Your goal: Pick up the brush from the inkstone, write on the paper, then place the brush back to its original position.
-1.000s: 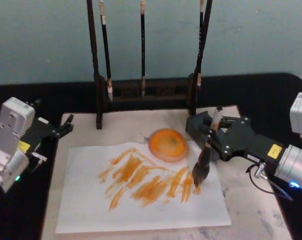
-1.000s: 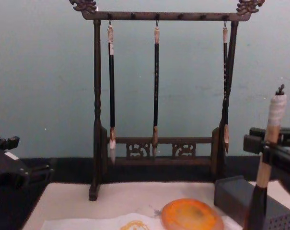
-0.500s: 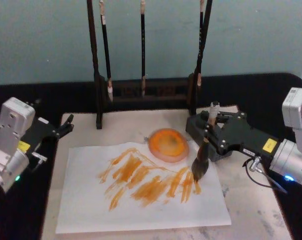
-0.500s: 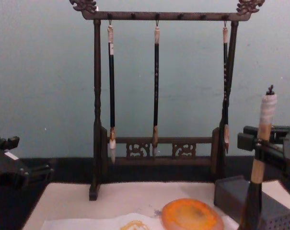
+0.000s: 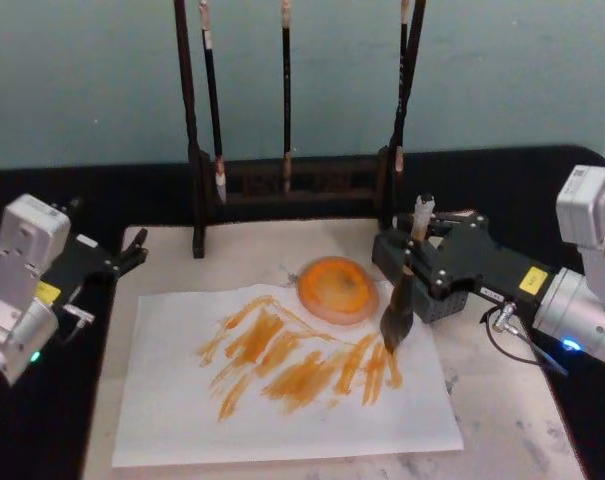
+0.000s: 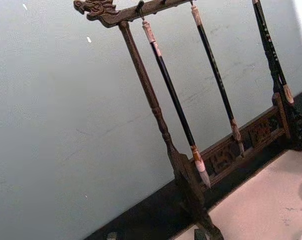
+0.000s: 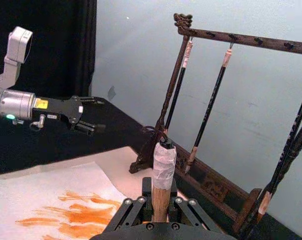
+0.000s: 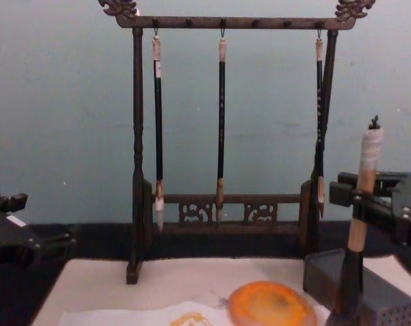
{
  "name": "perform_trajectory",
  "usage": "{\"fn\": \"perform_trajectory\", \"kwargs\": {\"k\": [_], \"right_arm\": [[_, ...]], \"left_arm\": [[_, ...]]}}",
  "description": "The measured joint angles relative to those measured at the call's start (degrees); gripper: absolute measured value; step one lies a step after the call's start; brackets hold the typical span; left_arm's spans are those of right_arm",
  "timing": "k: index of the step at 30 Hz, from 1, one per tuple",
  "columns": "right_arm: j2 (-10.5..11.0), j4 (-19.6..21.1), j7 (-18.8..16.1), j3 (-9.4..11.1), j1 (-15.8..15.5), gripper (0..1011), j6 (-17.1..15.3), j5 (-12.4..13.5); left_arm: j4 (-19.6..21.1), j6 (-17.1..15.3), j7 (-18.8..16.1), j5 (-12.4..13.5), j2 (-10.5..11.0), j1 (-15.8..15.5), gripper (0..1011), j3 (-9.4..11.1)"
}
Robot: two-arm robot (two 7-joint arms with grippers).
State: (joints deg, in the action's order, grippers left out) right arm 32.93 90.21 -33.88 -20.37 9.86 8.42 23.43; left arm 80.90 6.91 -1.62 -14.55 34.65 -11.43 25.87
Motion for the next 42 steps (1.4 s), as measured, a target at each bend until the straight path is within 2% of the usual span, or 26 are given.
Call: {"fn": "perform_trajectory", "kwargs": {"k": [15, 25, 34, 37, 42], "right_arm": [[-0.51, -0.44, 0.64, -0.24, 1.03, 163, 0.22, -1.08], [-0.85, 1.00, 1.83, 1.43, 0.16, 163, 1.09, -0.67], [-3.06, 1.68, 3.74, 4.12, -0.63, 163, 0.95, 3.10], [-4.79, 0.93, 4.70, 5.24, -0.28, 163, -0.18, 5.68], [-6.45, -0.33, 5.02, 5.99, 0.62, 163, -1.97, 9.12]], "left_arm": [[0.00, 0.00, 0.00, 0.00, 0.00, 0.00, 1001, 0.00], [0.00, 0.00, 0.00, 0.00, 0.00, 0.00, 1001, 0.00], [0.00, 0.00, 0.00, 0.00, 0.00, 0.00, 1001, 0.00], [0.00, 0.00, 0.00, 0.00, 0.00, 0.00, 1001, 0.00], [0.00, 0.00, 0.00, 0.00, 0.00, 0.00, 1001, 0.00]]}}
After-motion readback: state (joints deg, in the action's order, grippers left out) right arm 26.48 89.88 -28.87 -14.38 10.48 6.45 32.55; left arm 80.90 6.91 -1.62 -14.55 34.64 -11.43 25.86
